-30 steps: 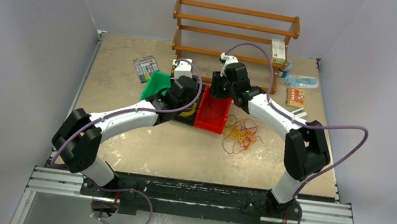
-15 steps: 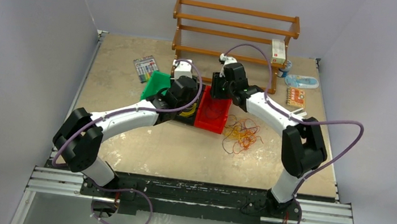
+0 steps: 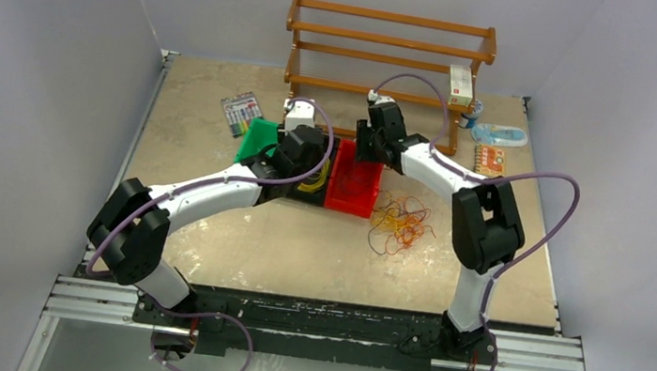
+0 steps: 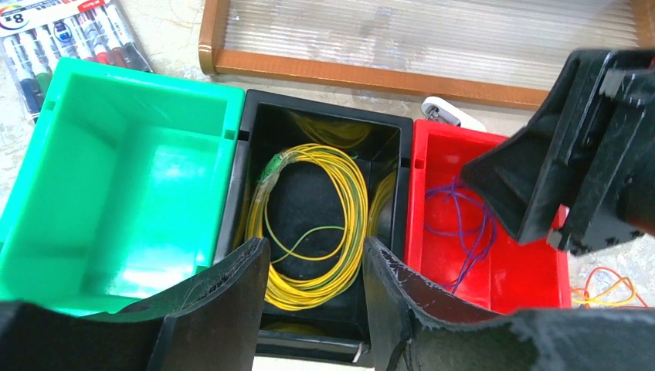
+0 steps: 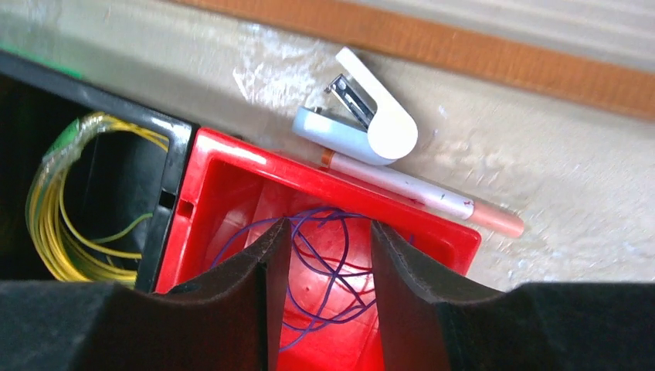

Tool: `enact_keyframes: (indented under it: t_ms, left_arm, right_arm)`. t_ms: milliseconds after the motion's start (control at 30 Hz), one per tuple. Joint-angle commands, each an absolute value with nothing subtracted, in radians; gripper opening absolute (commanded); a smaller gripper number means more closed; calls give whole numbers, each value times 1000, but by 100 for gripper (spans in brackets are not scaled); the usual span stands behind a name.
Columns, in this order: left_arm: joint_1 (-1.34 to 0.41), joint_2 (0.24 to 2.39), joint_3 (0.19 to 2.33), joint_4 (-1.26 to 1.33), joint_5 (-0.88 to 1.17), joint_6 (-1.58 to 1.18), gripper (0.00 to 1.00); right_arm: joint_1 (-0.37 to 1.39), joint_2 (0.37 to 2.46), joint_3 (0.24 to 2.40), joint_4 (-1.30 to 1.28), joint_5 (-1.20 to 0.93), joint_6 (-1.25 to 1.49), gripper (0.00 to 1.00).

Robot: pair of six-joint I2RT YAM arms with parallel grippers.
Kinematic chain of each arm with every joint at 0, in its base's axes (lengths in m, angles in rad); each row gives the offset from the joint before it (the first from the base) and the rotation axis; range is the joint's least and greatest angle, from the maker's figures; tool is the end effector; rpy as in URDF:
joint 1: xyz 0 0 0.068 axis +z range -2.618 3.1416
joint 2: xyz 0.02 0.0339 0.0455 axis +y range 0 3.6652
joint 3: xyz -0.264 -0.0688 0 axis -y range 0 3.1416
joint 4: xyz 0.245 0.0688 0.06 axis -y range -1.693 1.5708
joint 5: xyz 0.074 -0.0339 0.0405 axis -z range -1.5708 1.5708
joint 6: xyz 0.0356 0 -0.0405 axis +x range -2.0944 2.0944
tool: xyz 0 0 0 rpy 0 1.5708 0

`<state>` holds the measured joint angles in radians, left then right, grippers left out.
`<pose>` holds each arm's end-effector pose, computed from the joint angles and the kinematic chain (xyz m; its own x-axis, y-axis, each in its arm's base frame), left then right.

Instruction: Untangle the cables

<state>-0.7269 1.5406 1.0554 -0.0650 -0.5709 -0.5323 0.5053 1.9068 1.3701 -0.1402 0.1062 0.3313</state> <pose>0.2708 -0.2151 0.2618 -0.4457 -0.1751 -0.8779 -0.0131 0.9819 -0.1892 0.3812 0.2066 0.2205 -0.6513 0.0093 -0.7587 -0.2085 0.9592 0.1908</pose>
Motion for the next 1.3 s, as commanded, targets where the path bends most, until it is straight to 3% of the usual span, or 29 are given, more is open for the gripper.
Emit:
enact_keyframes:
  t_ms: [0,300,567,933,1067,1267]
  left_arm:
    - [-719,1534,1105,-63,-595,-513,48]
    - [-719,1535,1112,-67,-596,-500,48]
    - [-718,1531,1086,18,-509,-482,48]
    - [-793,1591,1091,123,-124,-416,45]
    - [-838,1637,1098,141,-3,-390,45]
    - [-876,1696,1098,179,100,-373,46]
  right_arm:
    - [492,1940,1473,-108,205,302,45]
    - [465,1956,1539,-61,156,250,46]
    - [465,1688,1284,60,76,273,46]
    - [452,1413,996,65,282,423,46]
    - [390,1391,946,31,221,570,45]
    - [322,1256,818,118,188,583,44]
